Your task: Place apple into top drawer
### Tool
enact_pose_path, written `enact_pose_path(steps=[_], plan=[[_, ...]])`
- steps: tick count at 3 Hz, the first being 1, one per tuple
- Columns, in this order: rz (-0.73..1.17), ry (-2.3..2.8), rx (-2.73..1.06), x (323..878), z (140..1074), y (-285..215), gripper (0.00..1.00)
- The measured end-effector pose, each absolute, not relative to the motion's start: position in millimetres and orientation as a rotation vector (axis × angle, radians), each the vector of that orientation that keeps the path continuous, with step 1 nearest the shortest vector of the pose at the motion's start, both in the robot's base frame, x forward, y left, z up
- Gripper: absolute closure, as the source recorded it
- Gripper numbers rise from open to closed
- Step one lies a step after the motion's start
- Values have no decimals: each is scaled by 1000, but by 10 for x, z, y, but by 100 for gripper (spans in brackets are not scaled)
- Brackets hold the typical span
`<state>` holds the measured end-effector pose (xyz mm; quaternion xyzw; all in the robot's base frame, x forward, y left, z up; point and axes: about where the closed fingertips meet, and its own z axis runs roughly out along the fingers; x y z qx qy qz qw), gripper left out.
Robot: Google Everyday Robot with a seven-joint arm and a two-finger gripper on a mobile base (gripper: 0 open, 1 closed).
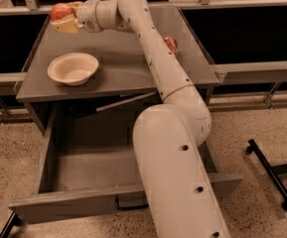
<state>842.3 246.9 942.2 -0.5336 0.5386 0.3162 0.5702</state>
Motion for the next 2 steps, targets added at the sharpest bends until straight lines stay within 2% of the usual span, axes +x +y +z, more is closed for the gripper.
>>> enact_pose_path(steps=[1, 2], plan=[[734, 1236, -1336, 8329, 9362, 2496, 100], [660, 1163, -1566, 7961, 9383, 2616, 100]])
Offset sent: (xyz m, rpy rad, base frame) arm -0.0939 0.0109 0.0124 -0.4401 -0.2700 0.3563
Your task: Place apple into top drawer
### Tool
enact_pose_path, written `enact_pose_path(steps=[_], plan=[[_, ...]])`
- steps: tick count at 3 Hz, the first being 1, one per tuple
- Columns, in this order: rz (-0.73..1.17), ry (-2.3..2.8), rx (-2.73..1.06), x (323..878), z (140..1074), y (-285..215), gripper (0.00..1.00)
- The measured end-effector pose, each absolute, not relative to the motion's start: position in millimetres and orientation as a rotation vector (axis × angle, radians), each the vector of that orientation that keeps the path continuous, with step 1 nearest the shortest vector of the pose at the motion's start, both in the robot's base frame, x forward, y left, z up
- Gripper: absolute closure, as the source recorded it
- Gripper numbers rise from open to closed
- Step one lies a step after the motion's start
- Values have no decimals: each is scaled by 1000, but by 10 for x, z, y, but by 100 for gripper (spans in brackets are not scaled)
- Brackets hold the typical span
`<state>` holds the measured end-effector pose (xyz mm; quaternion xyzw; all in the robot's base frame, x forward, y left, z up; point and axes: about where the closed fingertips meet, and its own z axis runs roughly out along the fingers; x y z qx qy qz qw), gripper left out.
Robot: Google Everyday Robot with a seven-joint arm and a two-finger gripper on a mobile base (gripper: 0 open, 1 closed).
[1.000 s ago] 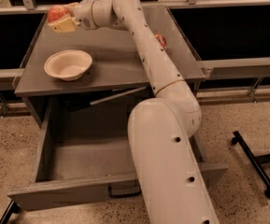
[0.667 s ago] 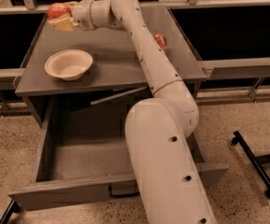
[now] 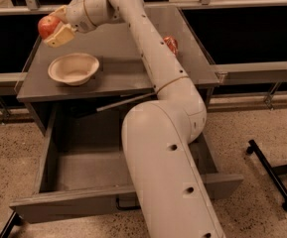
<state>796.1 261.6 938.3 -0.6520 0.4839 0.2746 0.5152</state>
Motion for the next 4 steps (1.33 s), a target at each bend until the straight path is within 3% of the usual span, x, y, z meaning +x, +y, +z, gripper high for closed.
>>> enact_pose_path(steps=[2, 4], plan=[[480, 1133, -1941, 7225, 9278, 2561, 100], [71, 1075, -1945, 6869, 9662, 1868, 100]])
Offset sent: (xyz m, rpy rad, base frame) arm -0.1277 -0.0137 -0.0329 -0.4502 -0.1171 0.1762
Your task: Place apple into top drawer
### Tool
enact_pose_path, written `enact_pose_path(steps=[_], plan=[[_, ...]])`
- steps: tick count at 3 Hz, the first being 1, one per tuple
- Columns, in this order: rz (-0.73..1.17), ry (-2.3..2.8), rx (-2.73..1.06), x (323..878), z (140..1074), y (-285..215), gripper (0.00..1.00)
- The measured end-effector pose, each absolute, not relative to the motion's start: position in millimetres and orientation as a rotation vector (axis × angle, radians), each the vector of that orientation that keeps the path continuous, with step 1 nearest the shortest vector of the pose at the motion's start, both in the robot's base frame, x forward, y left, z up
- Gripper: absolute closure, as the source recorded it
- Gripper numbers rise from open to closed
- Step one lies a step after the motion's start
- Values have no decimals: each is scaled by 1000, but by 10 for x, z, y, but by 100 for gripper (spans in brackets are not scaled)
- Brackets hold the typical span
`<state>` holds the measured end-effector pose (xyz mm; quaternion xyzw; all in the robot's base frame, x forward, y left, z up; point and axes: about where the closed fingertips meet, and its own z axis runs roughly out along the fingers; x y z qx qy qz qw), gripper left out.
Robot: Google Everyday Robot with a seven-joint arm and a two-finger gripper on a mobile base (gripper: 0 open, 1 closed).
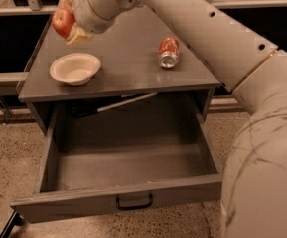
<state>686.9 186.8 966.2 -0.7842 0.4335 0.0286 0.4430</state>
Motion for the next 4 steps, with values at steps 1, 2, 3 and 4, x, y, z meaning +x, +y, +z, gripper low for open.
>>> enact_pose_path(steps=[1, 2, 3, 4], plan=[[100, 1087, -1975, 6844, 9448, 1931, 100], [150, 1018, -2064, 6847, 9404, 2029, 100], [203, 877, -2282, 6551, 9173, 2154, 100], [230, 781, -2582, 6032, 8795, 1923, 100]])
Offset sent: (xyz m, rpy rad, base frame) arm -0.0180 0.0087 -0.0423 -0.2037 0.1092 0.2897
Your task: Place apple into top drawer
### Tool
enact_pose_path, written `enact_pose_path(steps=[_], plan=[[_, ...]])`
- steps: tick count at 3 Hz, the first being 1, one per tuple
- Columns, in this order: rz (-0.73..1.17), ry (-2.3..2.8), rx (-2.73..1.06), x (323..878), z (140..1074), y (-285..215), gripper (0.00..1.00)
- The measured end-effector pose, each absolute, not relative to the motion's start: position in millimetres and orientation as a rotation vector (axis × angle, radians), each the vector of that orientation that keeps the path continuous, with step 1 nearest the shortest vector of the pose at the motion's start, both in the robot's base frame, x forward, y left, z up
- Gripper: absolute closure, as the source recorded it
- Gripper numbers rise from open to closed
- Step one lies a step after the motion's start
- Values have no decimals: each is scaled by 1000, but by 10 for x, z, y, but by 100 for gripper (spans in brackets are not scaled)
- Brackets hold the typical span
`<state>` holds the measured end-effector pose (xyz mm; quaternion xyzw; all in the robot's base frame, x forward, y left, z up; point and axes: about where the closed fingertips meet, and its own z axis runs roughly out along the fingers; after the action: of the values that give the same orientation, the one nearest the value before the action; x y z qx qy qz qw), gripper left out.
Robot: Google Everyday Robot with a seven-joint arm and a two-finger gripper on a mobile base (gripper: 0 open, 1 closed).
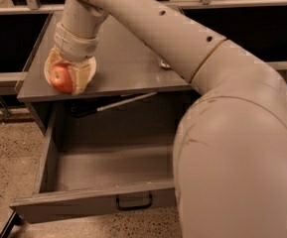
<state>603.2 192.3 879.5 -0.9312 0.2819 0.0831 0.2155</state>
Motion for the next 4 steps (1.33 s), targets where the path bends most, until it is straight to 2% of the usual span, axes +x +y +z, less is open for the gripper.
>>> enact_pose_path(steps=[1, 2, 3, 4], plan=[[86, 729, -2670, 5952, 8855, 1761, 100], [73, 720, -2686, 5944, 8821, 1752, 100], [87, 629, -2803, 5815, 8379, 1810, 100], [-59, 522, -2921, 5495, 8032, 1764, 100]])
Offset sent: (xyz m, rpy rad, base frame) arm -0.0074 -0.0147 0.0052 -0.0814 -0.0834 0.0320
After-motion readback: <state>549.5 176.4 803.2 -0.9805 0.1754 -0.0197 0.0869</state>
